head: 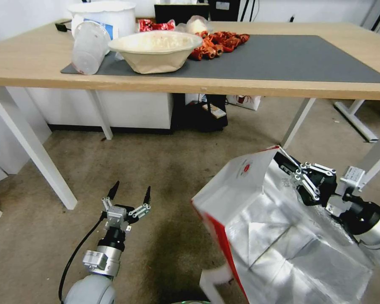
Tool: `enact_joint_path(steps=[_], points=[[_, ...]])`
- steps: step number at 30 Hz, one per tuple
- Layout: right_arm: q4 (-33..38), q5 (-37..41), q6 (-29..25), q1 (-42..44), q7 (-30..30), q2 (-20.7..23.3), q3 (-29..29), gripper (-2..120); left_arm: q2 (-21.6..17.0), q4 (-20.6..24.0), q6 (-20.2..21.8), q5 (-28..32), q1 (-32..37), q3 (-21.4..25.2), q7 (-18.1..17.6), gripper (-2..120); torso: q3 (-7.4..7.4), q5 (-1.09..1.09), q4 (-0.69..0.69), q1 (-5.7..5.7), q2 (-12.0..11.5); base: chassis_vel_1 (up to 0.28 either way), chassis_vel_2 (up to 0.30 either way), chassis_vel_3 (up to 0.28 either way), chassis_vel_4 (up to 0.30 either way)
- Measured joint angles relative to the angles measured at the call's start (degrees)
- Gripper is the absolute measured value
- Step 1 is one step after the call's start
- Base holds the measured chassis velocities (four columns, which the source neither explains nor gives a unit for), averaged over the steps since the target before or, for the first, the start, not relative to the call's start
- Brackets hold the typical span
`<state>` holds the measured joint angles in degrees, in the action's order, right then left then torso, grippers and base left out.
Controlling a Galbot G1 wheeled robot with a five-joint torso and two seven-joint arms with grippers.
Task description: Pick up the food delivery bag from the floor and place it on the table.
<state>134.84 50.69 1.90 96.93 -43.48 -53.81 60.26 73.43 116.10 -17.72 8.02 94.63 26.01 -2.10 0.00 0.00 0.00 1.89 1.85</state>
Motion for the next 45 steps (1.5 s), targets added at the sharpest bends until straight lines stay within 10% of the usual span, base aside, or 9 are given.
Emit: enact_joint_path(steps=[45], points=[[1.42,10.23,5.27,-1.01,-8.34,1.09,3.19,0,0.16,0.52,-2.34,-2.45,1.63,0.12,0.26,100,1.90,-0.01,0.00,0.13,2.21,0.000,0.000,0.000,0.000]])
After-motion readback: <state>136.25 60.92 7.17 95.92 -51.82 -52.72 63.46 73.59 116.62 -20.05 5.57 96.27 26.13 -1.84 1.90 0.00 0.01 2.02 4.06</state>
